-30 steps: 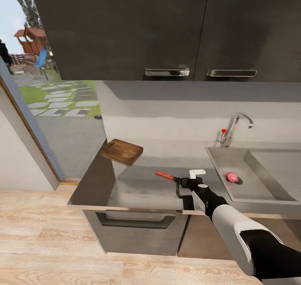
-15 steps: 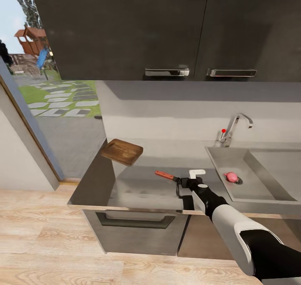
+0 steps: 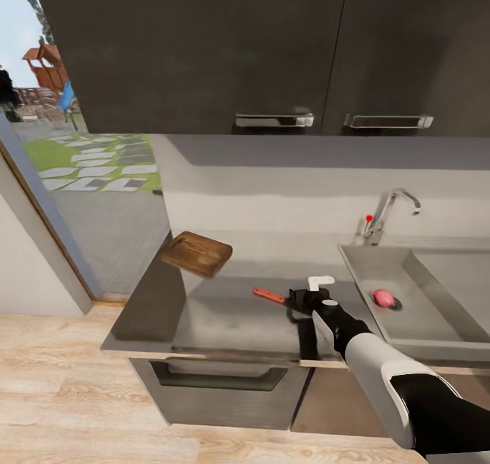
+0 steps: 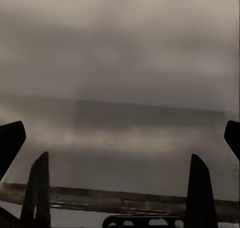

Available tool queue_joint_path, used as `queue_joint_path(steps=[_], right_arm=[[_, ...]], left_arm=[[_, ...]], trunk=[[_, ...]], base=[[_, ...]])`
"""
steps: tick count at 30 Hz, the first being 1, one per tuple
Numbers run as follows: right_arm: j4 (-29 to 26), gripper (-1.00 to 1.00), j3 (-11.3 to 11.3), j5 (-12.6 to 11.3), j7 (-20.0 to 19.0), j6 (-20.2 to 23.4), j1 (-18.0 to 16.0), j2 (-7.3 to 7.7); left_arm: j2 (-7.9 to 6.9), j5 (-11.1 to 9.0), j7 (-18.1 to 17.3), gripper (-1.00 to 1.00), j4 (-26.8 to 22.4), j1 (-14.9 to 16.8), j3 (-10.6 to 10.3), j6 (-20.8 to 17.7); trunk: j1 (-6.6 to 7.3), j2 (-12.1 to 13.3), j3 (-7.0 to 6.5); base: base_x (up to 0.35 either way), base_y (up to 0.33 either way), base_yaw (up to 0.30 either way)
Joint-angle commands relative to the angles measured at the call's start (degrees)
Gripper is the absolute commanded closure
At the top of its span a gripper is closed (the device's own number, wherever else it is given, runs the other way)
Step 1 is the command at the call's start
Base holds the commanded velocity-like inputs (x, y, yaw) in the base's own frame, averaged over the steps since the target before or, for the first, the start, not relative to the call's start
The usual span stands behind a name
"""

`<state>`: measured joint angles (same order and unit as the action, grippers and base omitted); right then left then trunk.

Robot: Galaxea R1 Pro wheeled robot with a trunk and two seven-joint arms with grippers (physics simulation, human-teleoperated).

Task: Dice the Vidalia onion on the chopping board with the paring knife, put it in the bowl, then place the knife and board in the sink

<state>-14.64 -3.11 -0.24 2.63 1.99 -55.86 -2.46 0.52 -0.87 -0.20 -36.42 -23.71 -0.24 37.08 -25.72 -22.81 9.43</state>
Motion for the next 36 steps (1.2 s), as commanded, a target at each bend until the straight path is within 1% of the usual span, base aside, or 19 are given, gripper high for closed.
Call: queue_joint_path(steps=[1, 5, 14, 36], right_arm=[[-0.04, -1.00, -0.34, -0.03, 0.27, 0.21, -0.04, 0.00], [-0.04, -1.00, -0.33, -0.03, 0.27, 0.21, -0.04, 0.00], [-0.04, -1.00, -0.38, -0.03, 0.27, 0.21, -0.04, 0.00], [-0.04, -1.00, -0.38, -0.03, 0.27, 0.21, -0.04, 0.00]], left_arm=[[0.00, -0.10, -0.04, -1.00, -0.07, -0.02, -0.02, 0.07], [0.00, -0.09, -0.05, -1.00, -0.06, -0.02, -0.02, 0.09], [0.00, -0.10, -0.05, -1.00, -0.04, -0.02, -0.02, 0.10], [0.00, -0.12, -0.06, -1.00, 0.03, -0.02, -0.02, 0.01]], trunk=[[-0.06, -0.11, 0.10], [-0.06, -0.11, 0.10], [-0.06, -0.11, 0.18], [-0.06, -0.11, 1.06]], base=[[0.216, 0.000, 0.000], [0.110, 0.000, 0.000], [0.007, 0.000, 0.000], [0.000, 0.000, 0.000]])
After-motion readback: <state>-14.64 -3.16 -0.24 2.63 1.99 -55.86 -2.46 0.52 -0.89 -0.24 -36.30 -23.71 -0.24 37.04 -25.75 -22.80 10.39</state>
